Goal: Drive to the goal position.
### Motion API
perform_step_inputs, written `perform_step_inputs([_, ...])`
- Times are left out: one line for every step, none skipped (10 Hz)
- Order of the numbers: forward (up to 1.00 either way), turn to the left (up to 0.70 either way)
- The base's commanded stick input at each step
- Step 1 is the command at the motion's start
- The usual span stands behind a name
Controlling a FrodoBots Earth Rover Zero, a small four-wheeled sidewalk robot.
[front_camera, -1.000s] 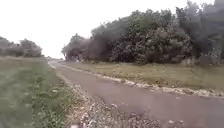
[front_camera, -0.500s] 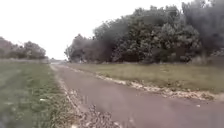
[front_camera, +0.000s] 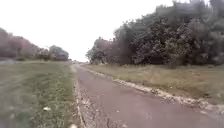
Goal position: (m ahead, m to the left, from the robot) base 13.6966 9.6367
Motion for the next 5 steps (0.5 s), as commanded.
perform_step_inputs([1.00, 0.00])
perform_step_inputs([1.00, 0.00])
perform_step_inputs([1.00, 0.00])
perform_step_inputs([1.00, 0.00])
perform_step_inputs([1.00, 0.00])
